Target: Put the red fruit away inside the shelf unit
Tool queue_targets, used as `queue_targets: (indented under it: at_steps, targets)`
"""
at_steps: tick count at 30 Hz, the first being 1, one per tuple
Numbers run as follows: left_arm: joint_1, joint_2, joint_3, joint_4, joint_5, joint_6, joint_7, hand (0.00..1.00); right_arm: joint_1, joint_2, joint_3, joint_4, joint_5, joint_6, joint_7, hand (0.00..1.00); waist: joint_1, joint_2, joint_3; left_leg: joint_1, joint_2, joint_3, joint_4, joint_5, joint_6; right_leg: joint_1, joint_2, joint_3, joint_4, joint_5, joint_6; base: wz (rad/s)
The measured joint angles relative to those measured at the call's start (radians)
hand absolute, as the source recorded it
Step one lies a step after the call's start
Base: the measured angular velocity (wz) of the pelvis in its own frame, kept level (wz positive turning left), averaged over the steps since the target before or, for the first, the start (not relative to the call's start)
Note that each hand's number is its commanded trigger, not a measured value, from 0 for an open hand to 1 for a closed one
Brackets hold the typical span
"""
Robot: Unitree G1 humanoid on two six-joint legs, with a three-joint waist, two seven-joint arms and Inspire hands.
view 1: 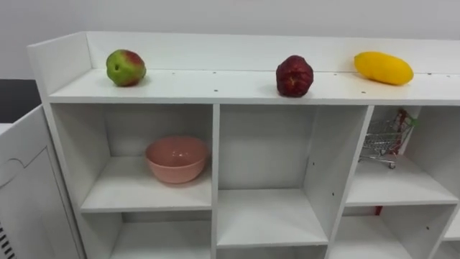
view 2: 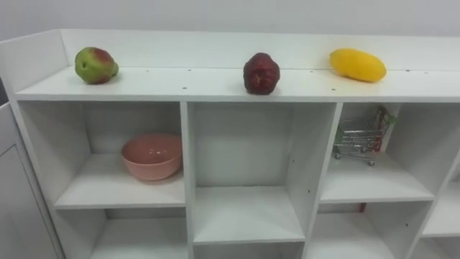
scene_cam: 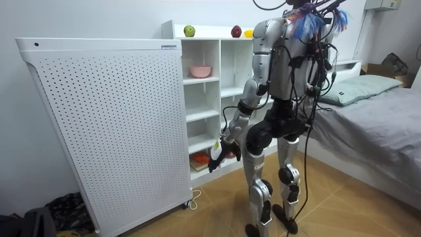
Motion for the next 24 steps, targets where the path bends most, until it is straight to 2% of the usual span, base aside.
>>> queue_targets:
  at_steps: [2,5,11,14,17,20,24]
  targets:
    - [-0.013,0.002,0.011,0.000,-0.035,-0.017,0.000,0.00,0.000,0.000,-0.045,-0.097,0.018,0.000,-0.050,0.00,-0.003,0.002,0.0020,0.004,0.000,0.005,-0.007,0.000,0.000,-0.002,0.000,0.003,0.006,0.000,0.000,-0.10]
    - [-0.022,0.005,0.014,-0.007,-0.037,-0.019,0.001,0.00,-0.004,0.000,-0.080,-0.260,0.043,-0.008,-0.123,0.00,-0.004,0.005,0.0017,0.005,0.000,0.009,-0.007,0.000,0.001,-0.009,0.000,0.012,0.011,0.000,0.000,-0.10]
    - [-0.023,0.005,0.007,0.001,-0.038,-0.022,0.000,0.00,-0.011,0.000,-0.087,-0.583,0.009,-0.033,-0.219,0.00,-0.010,0.013,0.0010,0.006,-0.001,0.014,-0.003,0.000,0.001,-0.010,0.002,0.018,0.008,0.000,0.000,-0.02]
    - [-0.014,0.005,0.010,-0.001,-0.036,-0.026,0.000,0.00,-0.004,0.002,-0.082,-0.806,-0.011,-0.033,-0.270,0.00,-0.005,0.012,-0.0015,-0.009,-0.001,0.014,-0.003,0.000,0.001,-0.026,0.002,0.016,0.009,0.000,0.000,0.00]
    - [-0.013,0.005,0.005,-0.022,-0.035,-0.030,0.000,0.00,0.001,0.001,-0.057,-1.027,-0.067,-0.066,-0.303,0.00,-0.001,0.012,-0.0024,-0.016,0.001,0.014,-0.003,0.000,0.001,-0.034,0.002,0.012,0.011,0.000,0.000,0.00]
    - [-0.014,0.006,0.002,-0.029,-0.035,-0.034,0.000,0.00,0.000,-0.010,-0.030,-1.108,-0.094,-0.085,-0.313,0.00,0.005,0.009,-0.0039,-0.016,0.000,0.013,-0.003,0.000,0.001,-0.032,0.002,0.011,0.010,0.000,0.000,0.00]
    - [-0.016,0.006,-0.016,-0.028,-0.034,-0.035,-0.005,0.00,-0.006,-0.017,0.006,-1.159,-0.104,-0.086,-0.318,0.00,0.009,0.009,-0.0037,-0.017,0.000,0.013,-0.003,0.000,0.001,-0.033,0.002,0.012,0.011,0.000,0.000,0.00]
